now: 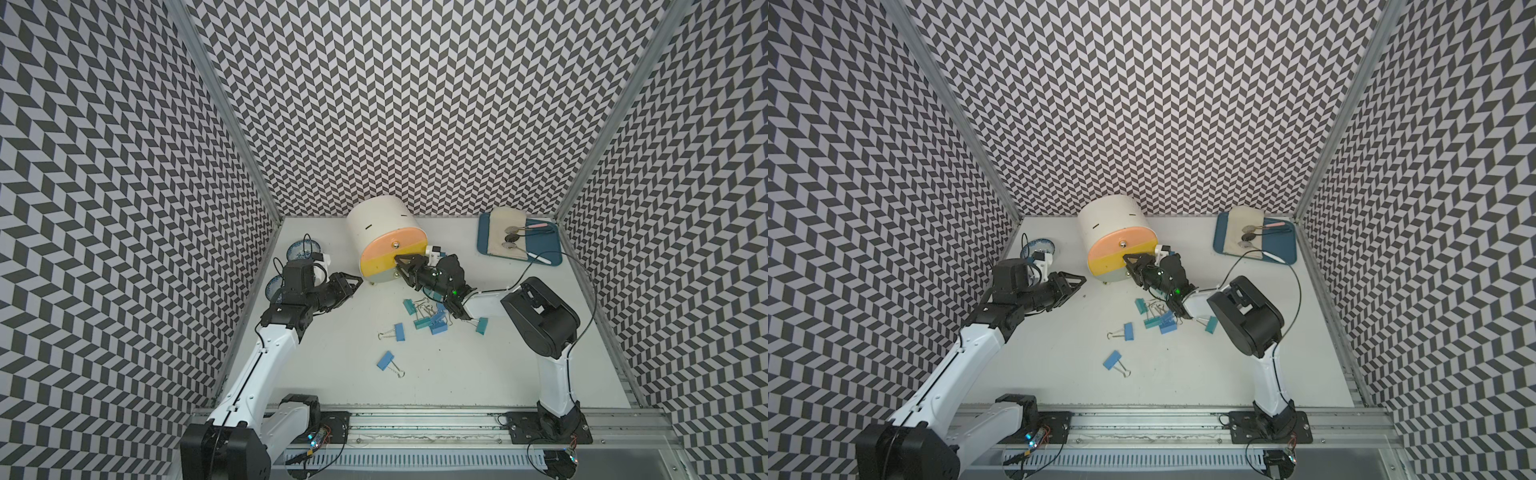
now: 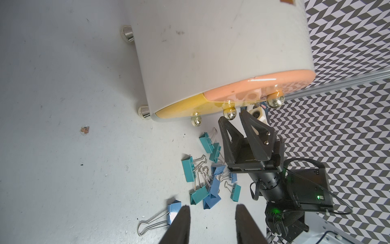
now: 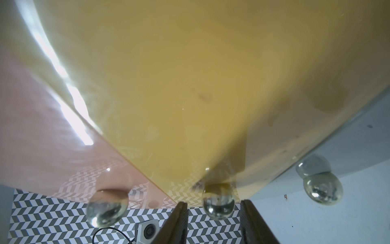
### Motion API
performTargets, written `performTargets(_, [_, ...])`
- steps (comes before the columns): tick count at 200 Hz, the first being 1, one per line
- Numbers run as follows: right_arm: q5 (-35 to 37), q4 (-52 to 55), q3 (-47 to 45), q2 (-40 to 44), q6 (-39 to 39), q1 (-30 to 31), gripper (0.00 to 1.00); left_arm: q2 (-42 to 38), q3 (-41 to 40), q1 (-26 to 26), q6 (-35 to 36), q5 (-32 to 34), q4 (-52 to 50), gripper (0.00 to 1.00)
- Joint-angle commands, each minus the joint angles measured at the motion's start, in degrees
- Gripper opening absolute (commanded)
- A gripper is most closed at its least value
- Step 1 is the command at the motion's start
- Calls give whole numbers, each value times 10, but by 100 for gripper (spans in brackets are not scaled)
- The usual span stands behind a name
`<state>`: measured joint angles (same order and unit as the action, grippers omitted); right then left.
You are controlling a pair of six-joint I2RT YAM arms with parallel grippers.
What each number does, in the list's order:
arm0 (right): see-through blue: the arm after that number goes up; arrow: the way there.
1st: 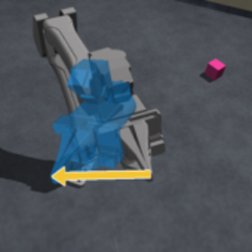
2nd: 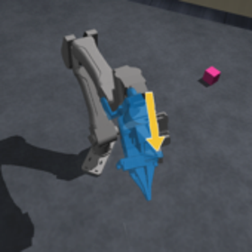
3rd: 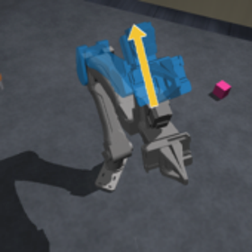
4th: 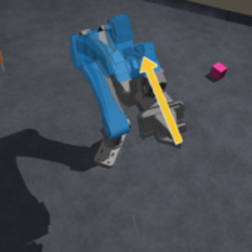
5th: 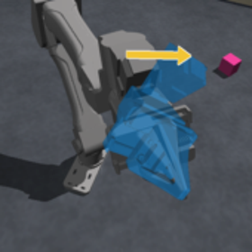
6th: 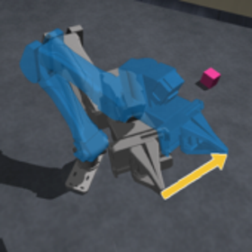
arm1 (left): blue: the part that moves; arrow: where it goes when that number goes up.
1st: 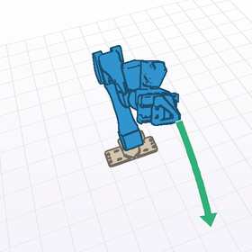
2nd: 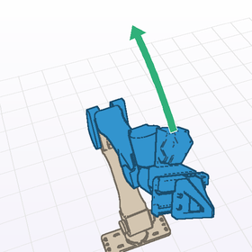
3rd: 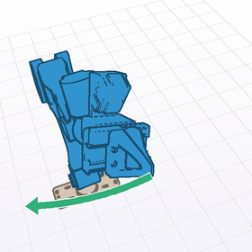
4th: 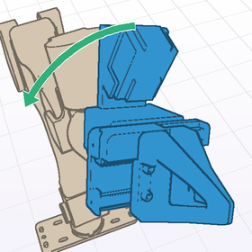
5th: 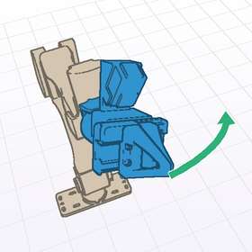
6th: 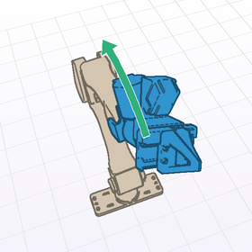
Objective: Put the binder clips in the drawer according to color
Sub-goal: Open the drawer in the storage box.
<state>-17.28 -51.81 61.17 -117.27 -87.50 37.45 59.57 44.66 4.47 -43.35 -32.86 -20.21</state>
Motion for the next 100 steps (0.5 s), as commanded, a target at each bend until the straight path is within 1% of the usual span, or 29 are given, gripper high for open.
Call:
performTargets(1, [11,-34,14,-14,-6,4,43,0,-8,-2,6,-9,10,40])
performTargets(100, [26,-64,13,-38,-32,4,38,0,-7,-2,11,-8,6,39])
